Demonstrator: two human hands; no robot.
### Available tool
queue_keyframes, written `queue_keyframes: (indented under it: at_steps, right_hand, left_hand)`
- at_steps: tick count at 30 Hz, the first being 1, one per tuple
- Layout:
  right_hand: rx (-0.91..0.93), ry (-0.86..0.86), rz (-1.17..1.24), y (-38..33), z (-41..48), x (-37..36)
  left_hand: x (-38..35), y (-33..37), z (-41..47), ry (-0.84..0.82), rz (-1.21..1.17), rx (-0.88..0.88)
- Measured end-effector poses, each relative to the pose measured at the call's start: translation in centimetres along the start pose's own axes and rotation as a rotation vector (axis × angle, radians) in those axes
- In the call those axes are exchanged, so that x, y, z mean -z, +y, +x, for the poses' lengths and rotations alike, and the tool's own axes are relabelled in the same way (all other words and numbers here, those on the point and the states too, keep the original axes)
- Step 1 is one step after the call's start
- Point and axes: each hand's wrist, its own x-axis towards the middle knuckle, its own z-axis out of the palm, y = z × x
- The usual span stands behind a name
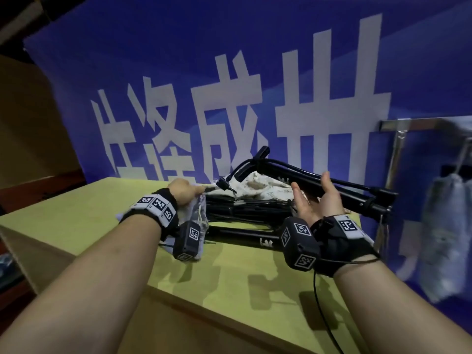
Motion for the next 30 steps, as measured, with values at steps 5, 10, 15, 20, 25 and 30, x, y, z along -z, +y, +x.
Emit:
queue_keyframes:
  at_steps: [5,10,15,20,25,30]
  right_hand:
    - [0.004,0.013,0.027,-0.1,-0.4,0.0]
    - [-0.021,-0.017,0.057,0.1,-0.6,-0.2]
    - [0.01,-0.039,0.066,-0.1,-1.3,-0.4]
    - [0.057,-0.045,0.115,-0.4,-2.4,-0.7]
    - [0.075,-0.06,0.129,-0.4,-3.6,-1.0]
    - [0.027,-0.053,0.099,0.7,-3.8,-0.7]
  left_hand:
    - [0.1,-0.4,1.2,0.12,-0.304,-0.004]
    - [0.8,-1.1,1.3,0.022,-0.3,-0.061]
    - [0.2,-1.6,0.5,-0.102,-0.33,-0.023]
    - [0.0,-1.9,0.3,-0.09,-0.357,-0.01]
    - [0.1,-1.7,0.2,-0.079,-0.436,0.026]
    - [0.6,-1.6,-0.2,-0.058,-0.578,0.078]
